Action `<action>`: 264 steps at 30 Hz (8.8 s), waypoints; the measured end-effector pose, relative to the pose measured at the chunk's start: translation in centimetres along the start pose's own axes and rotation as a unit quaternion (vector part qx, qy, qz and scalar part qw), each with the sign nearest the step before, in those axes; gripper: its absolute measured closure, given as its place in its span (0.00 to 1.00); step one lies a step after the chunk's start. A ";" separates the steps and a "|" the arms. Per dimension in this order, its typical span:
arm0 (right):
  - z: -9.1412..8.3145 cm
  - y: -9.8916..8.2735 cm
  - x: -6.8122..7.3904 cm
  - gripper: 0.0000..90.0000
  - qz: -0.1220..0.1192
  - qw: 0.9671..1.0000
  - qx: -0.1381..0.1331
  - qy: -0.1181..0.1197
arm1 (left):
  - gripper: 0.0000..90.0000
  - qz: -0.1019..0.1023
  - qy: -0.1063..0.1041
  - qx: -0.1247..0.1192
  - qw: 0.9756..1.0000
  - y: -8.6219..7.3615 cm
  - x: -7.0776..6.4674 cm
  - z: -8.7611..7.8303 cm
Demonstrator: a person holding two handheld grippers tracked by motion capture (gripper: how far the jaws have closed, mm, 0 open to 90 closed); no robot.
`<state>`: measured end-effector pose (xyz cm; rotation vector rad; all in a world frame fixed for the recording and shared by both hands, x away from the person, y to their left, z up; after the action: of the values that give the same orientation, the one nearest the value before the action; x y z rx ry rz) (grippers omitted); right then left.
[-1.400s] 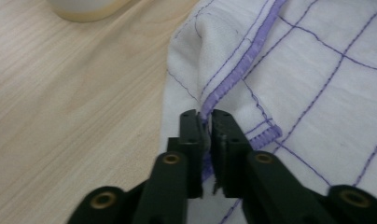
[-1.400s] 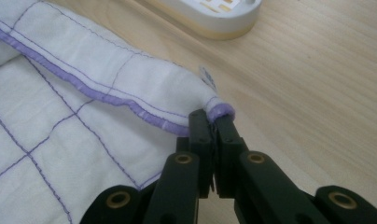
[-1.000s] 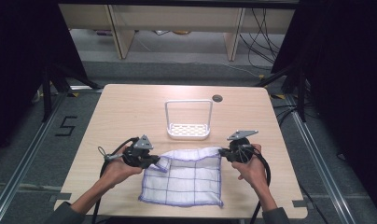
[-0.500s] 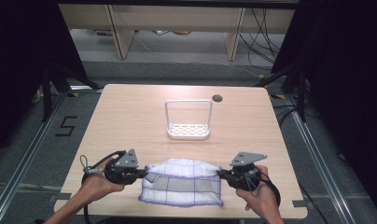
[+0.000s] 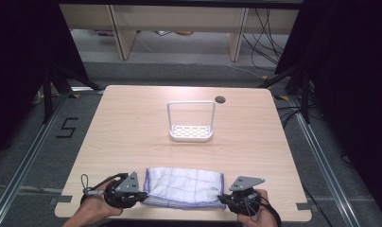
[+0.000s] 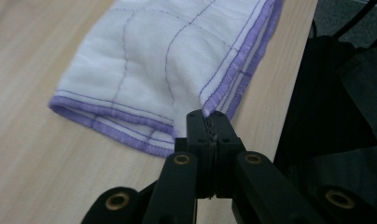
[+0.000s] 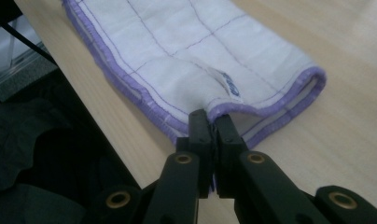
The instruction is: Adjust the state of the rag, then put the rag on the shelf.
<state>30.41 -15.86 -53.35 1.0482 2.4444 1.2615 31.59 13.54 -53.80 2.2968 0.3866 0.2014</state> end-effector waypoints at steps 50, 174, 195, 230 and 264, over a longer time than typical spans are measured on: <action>5.8 2.5 -6.8 0.77 0.011 0.996 0.042 -0.078 | 0.84 -0.108 0.071 -0.046 0.991 0.4 8.4 4.8; 7.0 9.2 -10.3 0.96 0.017 0.995 -0.036 -0.087 | 0.93 -0.118 0.053 -0.130 0.983 14.5 11.8 12.3; 3.8 14.6 -6.5 0.96 -0.013 0.996 -0.073 -0.048 | 0.93 -0.119 0.048 -0.183 0.975 15.9 10.1 3.6; -3.3 26.7 -5.2 0.96 -0.056 0.986 -0.141 -0.068 | 0.94 -0.102 0.080 -0.271 0.954 24.8 11.7 -5.3; -2.3 32.5 -8.6 0.96 -0.028 0.982 -0.170 -0.080 | 0.94 -0.135 0.118 -0.267 0.947 28.4 18.2 -6.0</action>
<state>51.86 -10.55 -27.97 0.9378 2.0326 1.4488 53.18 5.37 -28.50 1.6699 0.6726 0.3926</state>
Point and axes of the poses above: each handheld gripper's, and its own axes: z roughly forward along the jaws, y roughly out of its top, x roughly to its left, the point moved 8 cm from there along z, roughly forward along the jaws, and after that the axes turned 11 degrees about -x, right-handed, at the moved point
